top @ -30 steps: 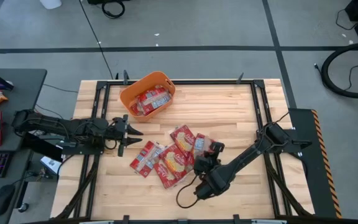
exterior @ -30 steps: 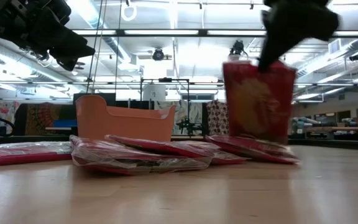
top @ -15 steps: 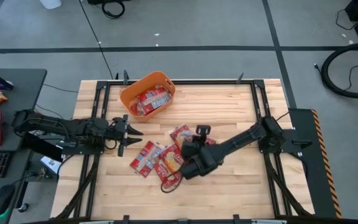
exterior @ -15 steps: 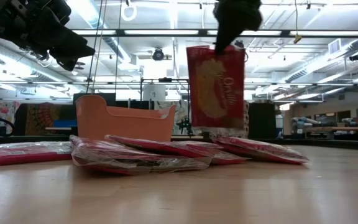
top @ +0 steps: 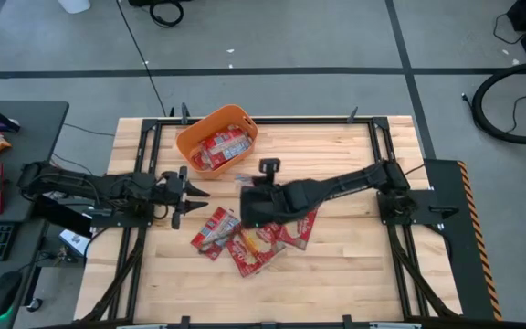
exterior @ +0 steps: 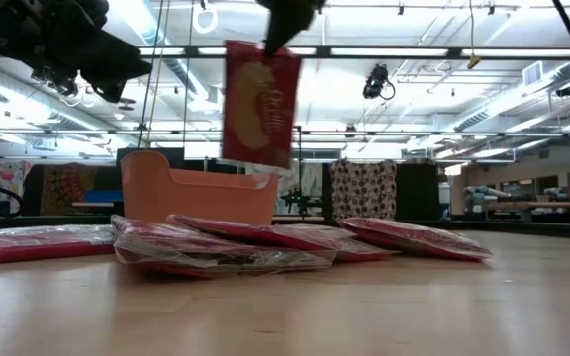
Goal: Sort popcorn bags into baskets
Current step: Put the red popcorn bag into the orange bin
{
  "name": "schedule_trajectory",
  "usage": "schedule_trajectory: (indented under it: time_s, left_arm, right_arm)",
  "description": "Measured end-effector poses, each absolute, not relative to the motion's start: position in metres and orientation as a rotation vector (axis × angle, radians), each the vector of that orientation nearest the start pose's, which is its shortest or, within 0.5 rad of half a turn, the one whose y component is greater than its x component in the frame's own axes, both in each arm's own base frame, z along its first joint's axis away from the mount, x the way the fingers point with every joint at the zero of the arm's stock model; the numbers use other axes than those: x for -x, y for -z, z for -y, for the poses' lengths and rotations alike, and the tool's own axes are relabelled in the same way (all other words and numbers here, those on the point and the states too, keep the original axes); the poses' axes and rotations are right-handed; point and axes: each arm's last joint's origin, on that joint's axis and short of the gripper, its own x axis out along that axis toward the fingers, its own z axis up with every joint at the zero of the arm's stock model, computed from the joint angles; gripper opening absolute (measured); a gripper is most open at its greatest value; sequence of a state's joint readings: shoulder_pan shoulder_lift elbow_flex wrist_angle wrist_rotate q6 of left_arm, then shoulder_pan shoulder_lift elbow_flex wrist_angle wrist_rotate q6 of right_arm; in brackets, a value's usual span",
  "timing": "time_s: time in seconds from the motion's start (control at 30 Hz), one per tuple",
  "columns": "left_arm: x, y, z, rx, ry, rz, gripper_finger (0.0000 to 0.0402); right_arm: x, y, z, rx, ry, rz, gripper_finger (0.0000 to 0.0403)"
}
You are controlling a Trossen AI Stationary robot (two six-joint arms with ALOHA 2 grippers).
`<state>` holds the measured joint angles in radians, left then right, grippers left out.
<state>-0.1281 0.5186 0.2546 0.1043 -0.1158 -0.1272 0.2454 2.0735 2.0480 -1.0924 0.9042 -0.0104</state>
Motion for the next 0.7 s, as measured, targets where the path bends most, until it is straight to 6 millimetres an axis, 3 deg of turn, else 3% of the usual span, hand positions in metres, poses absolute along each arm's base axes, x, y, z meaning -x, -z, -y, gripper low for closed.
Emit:
schedule_trajectory:
  time_s: [0.37, 0.7]
  left_arm:
    - [-0.119, -0.221, 0.020, 0.098, 0.083, -0.096, 0.0128]
    - [-0.105, -0.224, 0.025, 0.054, 0.130, -0.064, 0.0128]
  right_arm:
    - [-0.463, -0.330, -0.021, 0.587, 0.419, -0.757, 0.0011]
    - [-0.477, -0.347, 0.041, 0.476, 0.314, -0.538, 0.0011]
